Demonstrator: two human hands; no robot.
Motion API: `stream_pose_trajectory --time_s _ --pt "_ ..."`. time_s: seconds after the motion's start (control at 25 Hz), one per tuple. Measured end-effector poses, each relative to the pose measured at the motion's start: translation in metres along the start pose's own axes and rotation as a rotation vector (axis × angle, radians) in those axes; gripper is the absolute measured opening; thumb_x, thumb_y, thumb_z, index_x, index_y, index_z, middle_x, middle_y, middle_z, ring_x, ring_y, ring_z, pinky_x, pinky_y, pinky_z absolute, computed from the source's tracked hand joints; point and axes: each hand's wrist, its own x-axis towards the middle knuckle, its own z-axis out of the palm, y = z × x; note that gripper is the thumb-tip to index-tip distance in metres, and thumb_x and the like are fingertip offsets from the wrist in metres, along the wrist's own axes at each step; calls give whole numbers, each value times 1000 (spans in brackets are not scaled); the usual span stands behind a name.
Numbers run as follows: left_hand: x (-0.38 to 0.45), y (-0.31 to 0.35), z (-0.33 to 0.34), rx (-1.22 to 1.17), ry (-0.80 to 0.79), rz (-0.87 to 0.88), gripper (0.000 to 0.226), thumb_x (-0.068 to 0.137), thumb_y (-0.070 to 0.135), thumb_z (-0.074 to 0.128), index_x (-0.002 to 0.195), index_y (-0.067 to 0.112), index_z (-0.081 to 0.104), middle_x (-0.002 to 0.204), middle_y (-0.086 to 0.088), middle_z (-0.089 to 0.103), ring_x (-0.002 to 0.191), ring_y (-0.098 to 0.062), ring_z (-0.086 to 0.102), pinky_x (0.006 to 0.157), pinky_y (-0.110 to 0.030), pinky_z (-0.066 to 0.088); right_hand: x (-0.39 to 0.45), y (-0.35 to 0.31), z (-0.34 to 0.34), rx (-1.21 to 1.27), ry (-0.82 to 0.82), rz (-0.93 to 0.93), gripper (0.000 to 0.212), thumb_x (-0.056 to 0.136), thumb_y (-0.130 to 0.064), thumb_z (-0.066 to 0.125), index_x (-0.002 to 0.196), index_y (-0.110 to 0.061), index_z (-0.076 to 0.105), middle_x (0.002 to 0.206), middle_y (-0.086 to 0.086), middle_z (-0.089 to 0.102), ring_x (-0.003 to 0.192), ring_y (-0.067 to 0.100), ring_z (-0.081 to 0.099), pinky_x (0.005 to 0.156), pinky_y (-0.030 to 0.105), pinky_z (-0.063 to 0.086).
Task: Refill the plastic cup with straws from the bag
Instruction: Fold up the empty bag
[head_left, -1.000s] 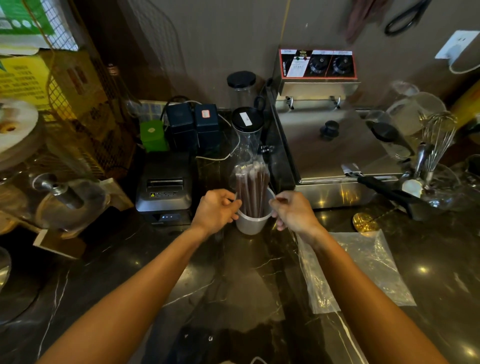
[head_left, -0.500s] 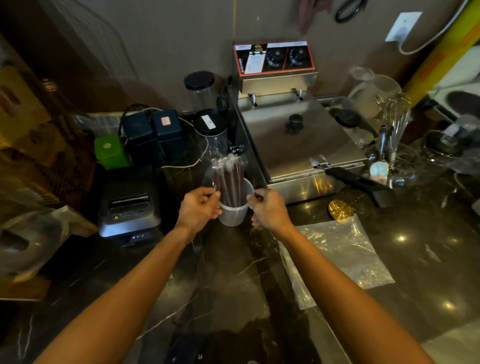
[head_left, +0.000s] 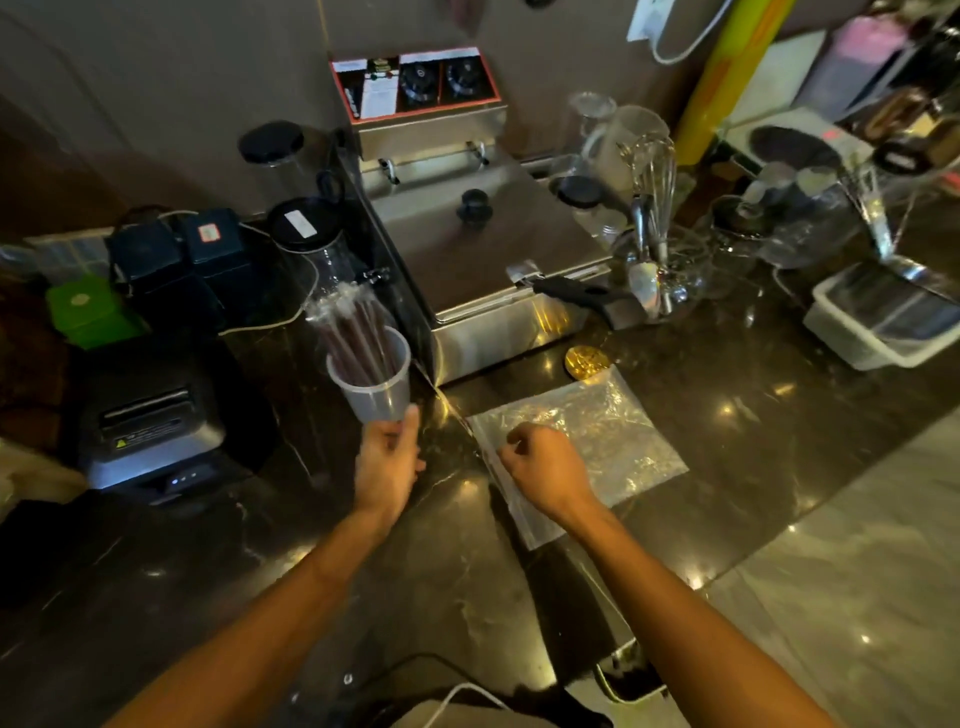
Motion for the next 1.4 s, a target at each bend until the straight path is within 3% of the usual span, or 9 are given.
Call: stream_pose_trajectory --time_s 0.24,0.4,0.52,0.64,0.76,0.92,1.16,1.32,1.4 --pt "-23 -18 64 250 -464 -205 36 99 40 63 121 12 56 114 -14 69 102 -31 73 88 -40 62 -44 47 2 -201 -38 -87 34 99 -24 60 131 -14 65 132 8 63 120 28 61 100 41 52" --pt "-27 -30 90 147 -499 -292 51 98 31 67 134 -3 54 121 -24 68 100 -33 75 71 -29 65 -65 66 4 -286 -116 -63 56 96 -20 60 150 -14 47 157 9 45 147 31 41 120 51 33" --pt "-29 -33 99 44 -454 -332 40 98 12 67 129 -11 56 117 -30 68 92 -31 73 62 -24 64 -74 79 10 -314 -166 -43 74 94 -20 63 159 -15 30 168 8 28 156 28 26 125 56 23" --pt "-37 -23 99 -1 -487 -369 13 98 2 62 106 -8 64 88 -20 67 75 -23 74 62 -24 64 -78 86 19 -382 -93 -88 67 94 -26 66 155 -14 39 161 10 40 148 30 40 124 55 25" --pt "-38 -12 87 -77 -492 -370 12 97 9 66 87 3 68 72 -9 68 71 -18 78 69 -28 65 -76 93 18 -389 115 -197 44 90 -19 69 133 -14 64 134 9 67 124 30 63 115 55 36" --pt "-40 3 60 -113 -466 -247 18 97 20 68 84 7 68 71 -7 67 74 -19 75 74 -32 63 -71 82 -9 -169 222 -310 18 95 -18 65 109 -20 78 102 0 78 95 21 71 95 42 51" --pt "-46 14 19 -249 -277 -110 40 95 45 63 113 10 66 94 -9 69 92 -24 71 72 -35 61 -74 36 -44 378 -33 -198 21 103 -27 61 95 -28 80 92 -9 78 88 8 72 81 32 58" --pt "-45 6 -13 -225 -245 72 84 78 51 75 147 16 43 133 -7 60 121 -17 62 105 -39 51 -75 16 -64 706 -120 -195 27 100 -22 63 93 1 77 97 21 74 89 26 71 82 30 56" --pt "-46 6 -27 -206 -329 128 78 78 42 78 145 15 49 130 -6 66 119 -15 66 108 -38 50 -74 10 -66 881 -166 -170 37 94 -25 65 92 12 70 93 26 72 84 27 69 79 33 56"
